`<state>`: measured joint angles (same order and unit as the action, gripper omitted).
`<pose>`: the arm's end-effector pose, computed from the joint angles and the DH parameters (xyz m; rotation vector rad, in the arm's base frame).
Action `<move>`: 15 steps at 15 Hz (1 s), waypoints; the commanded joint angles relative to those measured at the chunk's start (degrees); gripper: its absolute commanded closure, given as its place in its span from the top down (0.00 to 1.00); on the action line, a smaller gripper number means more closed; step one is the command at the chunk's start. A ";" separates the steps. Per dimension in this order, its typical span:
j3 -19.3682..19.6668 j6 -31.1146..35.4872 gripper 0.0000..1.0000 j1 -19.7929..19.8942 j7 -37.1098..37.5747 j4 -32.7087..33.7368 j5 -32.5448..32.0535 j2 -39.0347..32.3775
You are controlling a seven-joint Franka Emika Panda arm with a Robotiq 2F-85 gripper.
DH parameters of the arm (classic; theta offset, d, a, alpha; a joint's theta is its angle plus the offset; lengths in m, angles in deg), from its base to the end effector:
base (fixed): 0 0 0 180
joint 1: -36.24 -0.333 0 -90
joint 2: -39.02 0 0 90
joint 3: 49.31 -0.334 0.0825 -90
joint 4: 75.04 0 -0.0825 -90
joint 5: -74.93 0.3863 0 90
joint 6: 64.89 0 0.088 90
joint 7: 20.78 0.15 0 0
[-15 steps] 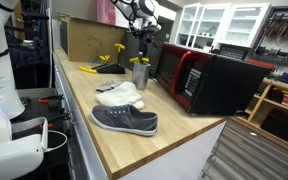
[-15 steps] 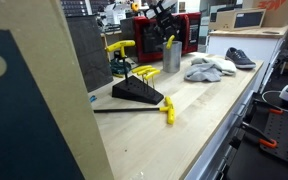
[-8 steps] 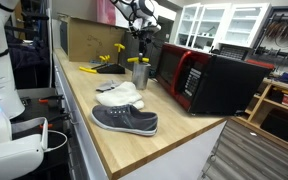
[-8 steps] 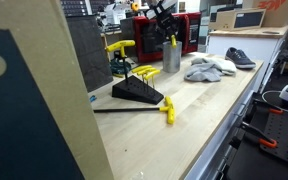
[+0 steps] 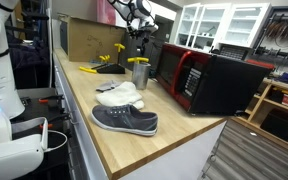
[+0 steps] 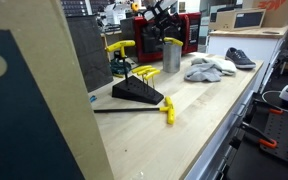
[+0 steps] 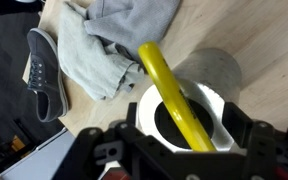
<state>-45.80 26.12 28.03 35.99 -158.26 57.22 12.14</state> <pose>0.6535 0.0139 0.3761 2.4440 -1.1046 -0.1540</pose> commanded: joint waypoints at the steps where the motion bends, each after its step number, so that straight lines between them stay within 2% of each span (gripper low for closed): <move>1: 0.20 -1.29 0.62 -1.22 0.74 -0.98 -1.77 0.54; 9: -0.40 0.27 0.03 -1.09 -4.77 -3.19 -4.77 2.08; 11: -0.63 0.93 0.06 -0.83 -7.41 -3.56 -4.54 2.43; 15: -0.67 1.46 0.05 -0.97 -11.04 -4.24 -4.60 2.64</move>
<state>-45.85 25.47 26.54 27.72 -159.18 53.00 13.02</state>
